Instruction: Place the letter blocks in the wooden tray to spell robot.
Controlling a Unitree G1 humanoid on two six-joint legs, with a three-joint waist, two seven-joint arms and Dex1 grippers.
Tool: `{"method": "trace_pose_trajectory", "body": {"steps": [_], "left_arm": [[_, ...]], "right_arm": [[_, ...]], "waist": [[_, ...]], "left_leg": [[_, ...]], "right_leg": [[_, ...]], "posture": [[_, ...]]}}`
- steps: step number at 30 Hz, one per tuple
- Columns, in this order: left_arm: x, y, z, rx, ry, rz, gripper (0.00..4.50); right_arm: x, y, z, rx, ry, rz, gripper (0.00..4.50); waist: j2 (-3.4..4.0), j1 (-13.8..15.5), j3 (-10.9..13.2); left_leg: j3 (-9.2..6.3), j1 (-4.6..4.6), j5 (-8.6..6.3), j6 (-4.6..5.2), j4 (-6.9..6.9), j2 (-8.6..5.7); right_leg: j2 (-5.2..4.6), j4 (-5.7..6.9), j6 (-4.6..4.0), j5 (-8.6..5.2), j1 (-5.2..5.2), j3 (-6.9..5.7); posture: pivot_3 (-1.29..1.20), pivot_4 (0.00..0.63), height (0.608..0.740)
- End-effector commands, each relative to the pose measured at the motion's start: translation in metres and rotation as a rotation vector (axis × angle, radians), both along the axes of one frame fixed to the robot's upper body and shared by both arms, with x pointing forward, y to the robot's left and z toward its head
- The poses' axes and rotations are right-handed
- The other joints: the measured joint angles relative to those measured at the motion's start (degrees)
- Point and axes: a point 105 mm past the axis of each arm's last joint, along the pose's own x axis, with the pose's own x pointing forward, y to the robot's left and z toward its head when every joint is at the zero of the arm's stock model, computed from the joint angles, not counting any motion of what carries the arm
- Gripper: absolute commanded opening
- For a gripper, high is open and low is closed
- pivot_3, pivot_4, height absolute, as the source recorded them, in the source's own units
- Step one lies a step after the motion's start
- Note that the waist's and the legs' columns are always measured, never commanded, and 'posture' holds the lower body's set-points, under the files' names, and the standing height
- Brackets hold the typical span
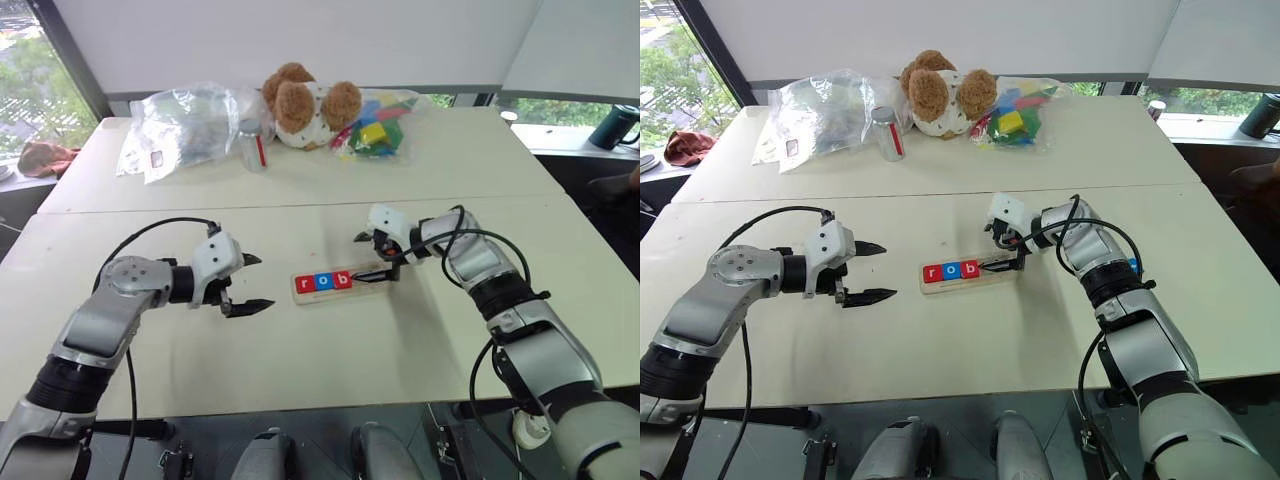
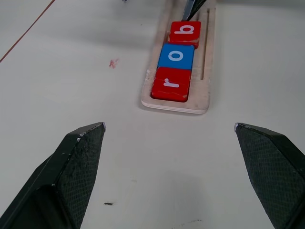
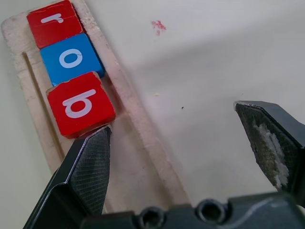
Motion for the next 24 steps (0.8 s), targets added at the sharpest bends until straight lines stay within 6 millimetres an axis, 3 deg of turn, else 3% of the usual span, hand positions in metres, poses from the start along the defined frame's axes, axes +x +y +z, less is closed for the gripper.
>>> {"method": "trace_pose_trajectory", "body": {"steps": [1, 6, 10, 15, 24], "left_arm": [[-0.001, -0.003, 0.009, -0.01, -0.032, -0.011, 4.5], [-0.001, -0.002, 0.008, -0.009, -0.031, -0.007, 4.5], [-0.001, -0.001, 0.008, -0.008, -0.03, -0.005, 4.5], [0.0, -0.002, 0.008, -0.008, -0.029, -0.007, 4.5], [0.0, 0.0, 0.008, -0.006, -0.028, -0.004, 4.5]], "right_arm": [[0.006, -0.001, 0.015, -0.017, -0.075, 0.007, 4.47], [0.0, -0.006, 0.025, -0.025, -0.095, 0.04, 4.47], [-0.025, 0.006, 0.036, 0.02, -0.058, 0.138, 4.47], [-0.041, 0.016, 0.029, 0.027, -0.027, 0.164, 4.47], [-0.027, 0.019, 0.016, 0.001, -0.058, 0.115, 4.47]], "waist": [[0.0, 0.02, 0.0], [0.0, 0.11, 0.0], [0.0, 0.09, 0.0], [0.0, 0.17, 0.0], [0.0, 0.22, 0.0]], "left_leg": [[0.0, 0.0, 0.0, 0.0, 0.0, 0.0], [0.0, 0.0, 0.0, 0.0, 0.0, 0.0], [-0.02, -0.01, 0.0, 0.0, -0.03, 0.01], [-0.02, -0.01, -0.01, 0.01, 0.0, 0.01], [-0.01, 0.0, 0.0, 0.01, 0.03, 0.0]], "right_leg": [[0.0, 0.0, 0.0, 0.0, 0.0, 0.0], [-0.01, 0.0, 0.0, 0.0, 0.0, 0.0], [0.0, 0.01, 0.0, 0.0, -0.01, -0.01], [0.0, 0.09, 0.0, 0.0, -0.01, -0.01], [0.0, 0.09, 0.0, 0.0, -0.01, 0.0]], "posture": [[0.0, 0.15, 0.74], [0.0, 0.15, 0.74], [0.0, 0.15, 0.74], [0.0, 0.15, 0.74], [0.0, 0.15, 0.74]]}}
